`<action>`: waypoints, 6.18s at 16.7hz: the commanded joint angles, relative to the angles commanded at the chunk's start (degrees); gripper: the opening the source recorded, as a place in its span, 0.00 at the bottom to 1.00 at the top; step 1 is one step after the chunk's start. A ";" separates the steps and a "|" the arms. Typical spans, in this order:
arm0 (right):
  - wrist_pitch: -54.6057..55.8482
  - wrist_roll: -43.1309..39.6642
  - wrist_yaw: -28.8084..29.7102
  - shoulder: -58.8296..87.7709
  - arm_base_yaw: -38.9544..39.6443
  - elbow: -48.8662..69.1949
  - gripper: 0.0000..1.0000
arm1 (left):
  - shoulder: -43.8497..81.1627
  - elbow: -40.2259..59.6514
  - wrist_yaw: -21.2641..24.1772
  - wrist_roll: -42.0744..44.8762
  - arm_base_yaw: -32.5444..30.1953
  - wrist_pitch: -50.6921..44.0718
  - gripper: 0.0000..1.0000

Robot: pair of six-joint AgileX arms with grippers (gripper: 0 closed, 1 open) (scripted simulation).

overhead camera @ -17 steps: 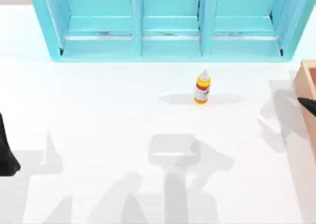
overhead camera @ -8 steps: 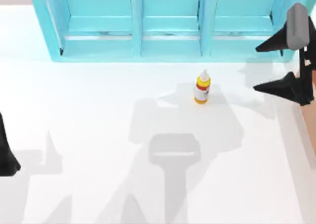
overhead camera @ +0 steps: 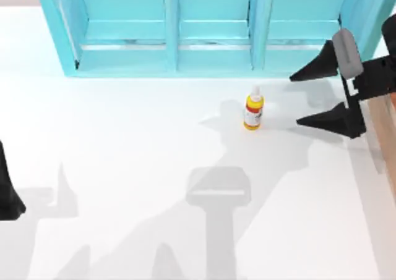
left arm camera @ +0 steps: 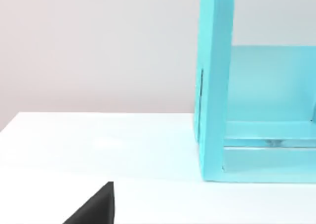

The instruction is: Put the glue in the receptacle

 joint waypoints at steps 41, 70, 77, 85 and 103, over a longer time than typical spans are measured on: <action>33.66 25.75 3.05 4.29 11.60 -6.06 0.00 | 0.00 0.00 0.00 0.00 0.00 0.00 1.00; 13.90 22.19 2.23 -7.93 7.84 -1.67 0.00 | 0.00 0.00 0.00 0.00 0.00 0.00 1.00; -1.05 1.88 0.17 -16.84 -18.77 -13.05 0.00 | 0.00 0.00 0.00 0.00 0.00 0.00 1.00; -18.46 -21.10 -0.69 -29.22 -51.05 -29.27 0.00 | 0.00 0.00 0.00 0.00 0.00 0.00 1.00; 1.54 -6.85 -0.94 -31.54 -47.48 -38.64 0.00 | 0.00 0.00 0.00 0.00 0.00 0.00 1.00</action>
